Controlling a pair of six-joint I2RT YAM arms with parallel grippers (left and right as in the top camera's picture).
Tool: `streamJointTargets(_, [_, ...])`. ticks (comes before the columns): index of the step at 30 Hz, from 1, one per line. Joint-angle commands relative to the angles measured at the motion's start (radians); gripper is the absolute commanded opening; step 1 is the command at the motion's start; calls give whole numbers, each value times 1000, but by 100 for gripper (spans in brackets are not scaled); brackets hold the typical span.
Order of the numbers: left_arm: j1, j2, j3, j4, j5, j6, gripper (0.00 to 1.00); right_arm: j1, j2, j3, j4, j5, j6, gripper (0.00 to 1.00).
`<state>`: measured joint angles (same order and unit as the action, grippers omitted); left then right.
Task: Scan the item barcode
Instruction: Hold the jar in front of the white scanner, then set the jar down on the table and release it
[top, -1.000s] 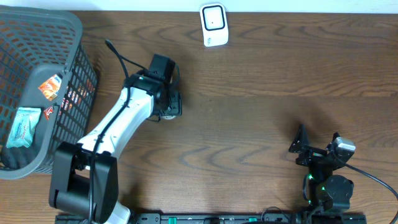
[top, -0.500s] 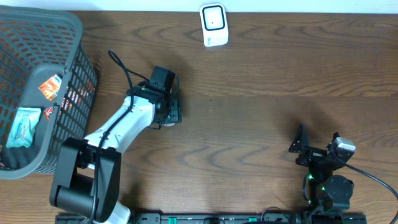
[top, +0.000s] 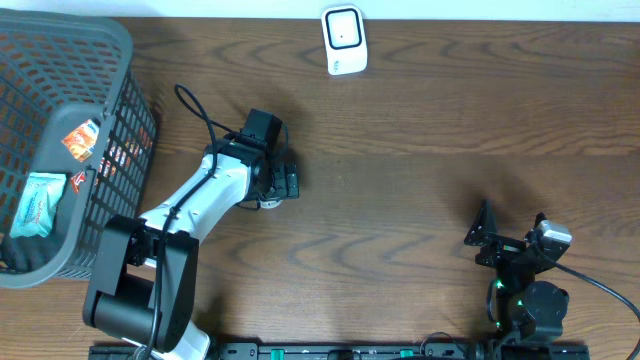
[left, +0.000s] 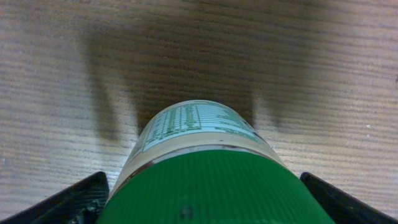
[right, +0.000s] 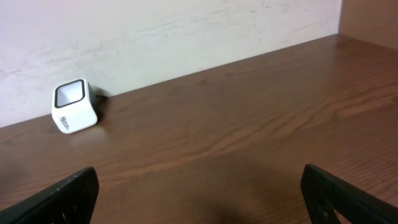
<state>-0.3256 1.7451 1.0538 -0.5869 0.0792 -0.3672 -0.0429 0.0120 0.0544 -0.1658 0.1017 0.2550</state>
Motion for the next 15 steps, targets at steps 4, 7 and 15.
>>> streamJointTargets(4, [0,-47,84,-63,-5,8,98,-8,-5,-6,1,5,-2,99])
streamJointTargets(7, [0,-103,126,-116,-14,19,98,-8,-5,-6,2,5,-2,99])
streamJointTargets(15, [23,-341,248,-250,-21,39,98,-8,-5,-6,2,5,-2,99])
